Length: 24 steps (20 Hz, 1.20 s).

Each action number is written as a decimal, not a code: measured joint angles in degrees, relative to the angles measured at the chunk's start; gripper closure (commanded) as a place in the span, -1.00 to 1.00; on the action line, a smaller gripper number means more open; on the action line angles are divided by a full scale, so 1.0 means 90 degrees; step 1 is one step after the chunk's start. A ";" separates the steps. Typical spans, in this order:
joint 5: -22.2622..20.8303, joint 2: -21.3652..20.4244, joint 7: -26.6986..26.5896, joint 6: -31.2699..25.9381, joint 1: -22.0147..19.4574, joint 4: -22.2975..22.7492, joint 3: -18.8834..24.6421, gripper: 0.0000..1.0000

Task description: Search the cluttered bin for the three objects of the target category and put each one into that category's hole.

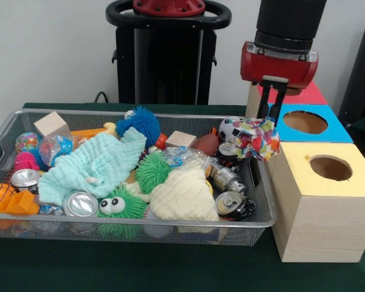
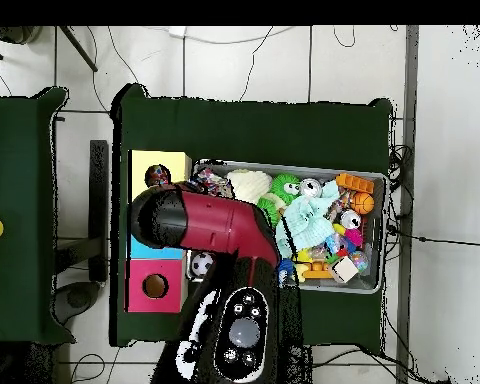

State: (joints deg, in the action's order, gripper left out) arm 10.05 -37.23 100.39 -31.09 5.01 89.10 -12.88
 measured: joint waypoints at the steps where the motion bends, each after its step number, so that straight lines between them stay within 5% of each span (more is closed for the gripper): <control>1: 0.0000 -0.0051 0.0000 -0.0162 -0.0114 -0.0047 0.0000 1.00; 10: -0.0004 -0.0200 0.0000 -0.0709 -0.0362 -0.0366 -0.0002 1.00; 24: -0.0007 -0.0350 0.0000 -0.1055 -0.0101 -0.0789 -0.0029 1.00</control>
State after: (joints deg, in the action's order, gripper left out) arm 9.99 -40.38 100.39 -40.59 4.11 82.00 -13.15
